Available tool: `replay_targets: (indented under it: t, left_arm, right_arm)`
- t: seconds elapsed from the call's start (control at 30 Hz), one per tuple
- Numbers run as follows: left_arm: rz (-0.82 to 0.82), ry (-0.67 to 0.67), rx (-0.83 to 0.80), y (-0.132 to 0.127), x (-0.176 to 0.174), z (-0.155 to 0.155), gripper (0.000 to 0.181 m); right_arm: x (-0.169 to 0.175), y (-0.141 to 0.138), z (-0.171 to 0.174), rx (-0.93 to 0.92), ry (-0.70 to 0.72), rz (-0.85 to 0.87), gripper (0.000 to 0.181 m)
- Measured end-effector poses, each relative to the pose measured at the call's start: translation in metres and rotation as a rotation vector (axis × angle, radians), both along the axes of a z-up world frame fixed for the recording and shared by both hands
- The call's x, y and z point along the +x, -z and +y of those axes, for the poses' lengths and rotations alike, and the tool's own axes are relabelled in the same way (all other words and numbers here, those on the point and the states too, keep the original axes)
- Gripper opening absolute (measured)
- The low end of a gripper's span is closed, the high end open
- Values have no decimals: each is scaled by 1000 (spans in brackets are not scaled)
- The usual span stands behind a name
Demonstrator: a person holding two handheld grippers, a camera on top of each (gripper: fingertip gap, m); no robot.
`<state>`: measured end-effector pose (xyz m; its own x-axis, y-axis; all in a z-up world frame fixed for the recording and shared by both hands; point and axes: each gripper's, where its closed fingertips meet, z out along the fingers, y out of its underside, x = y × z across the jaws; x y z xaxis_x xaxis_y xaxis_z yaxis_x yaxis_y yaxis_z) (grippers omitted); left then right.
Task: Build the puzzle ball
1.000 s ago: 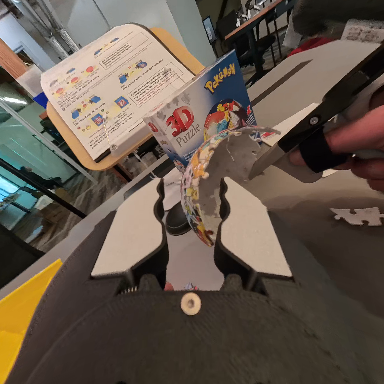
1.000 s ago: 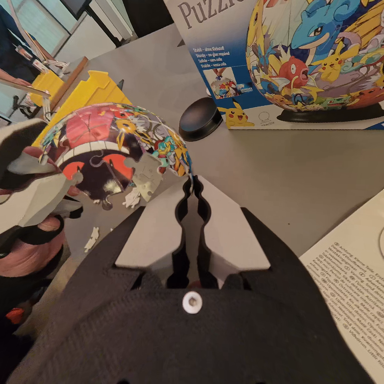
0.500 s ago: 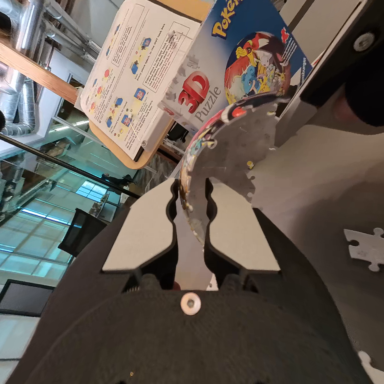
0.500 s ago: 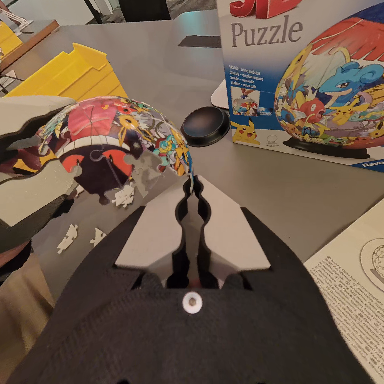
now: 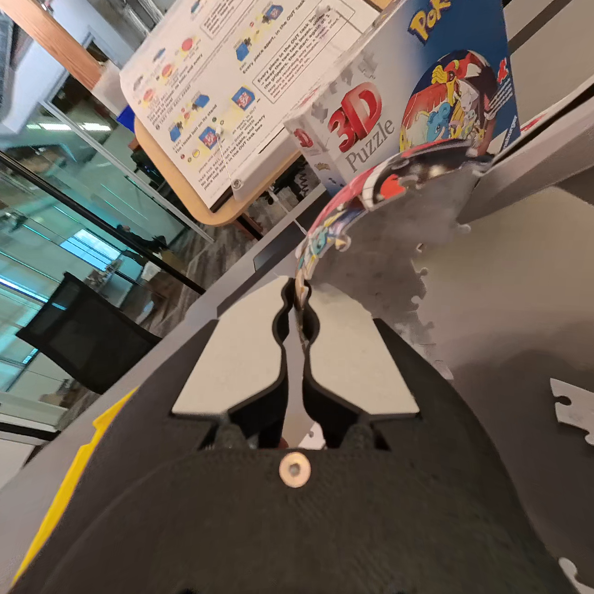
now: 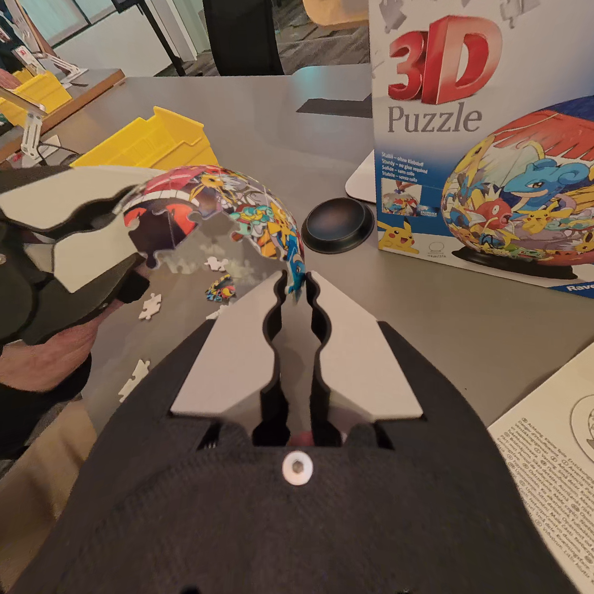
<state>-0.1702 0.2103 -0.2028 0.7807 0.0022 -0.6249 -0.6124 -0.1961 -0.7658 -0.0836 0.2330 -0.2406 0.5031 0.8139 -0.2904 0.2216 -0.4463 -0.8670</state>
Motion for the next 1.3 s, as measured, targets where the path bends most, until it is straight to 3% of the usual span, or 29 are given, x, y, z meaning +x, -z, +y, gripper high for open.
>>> replay_targets:
  t: [0.33,0.47,0.6,0.8,0.97,1.3]
  left_arm:
    - [-254,-9,-84,15,-16,3,3]
    - [-379,-14,-101,17,-24,3,2]
    - [-501,-7,-111,20,-30,3,2]
    - [-618,34,-98,23,-26,2,2]
    - [-682,73,-73,24,-20,3,2]
    - [-702,122,-63,36,-2,5,3]
  right_arm:
    - [12,-28,-4,61,-28,38,39]
    - [24,-31,-2,75,-46,31,39]
    - [37,-22,9,48,-49,14,36]
    - [34,12,-3,-41,-154,-80,31]
    - [27,42,-24,-54,-278,-211,30]
    - [30,66,-41,-73,-383,-329,27]
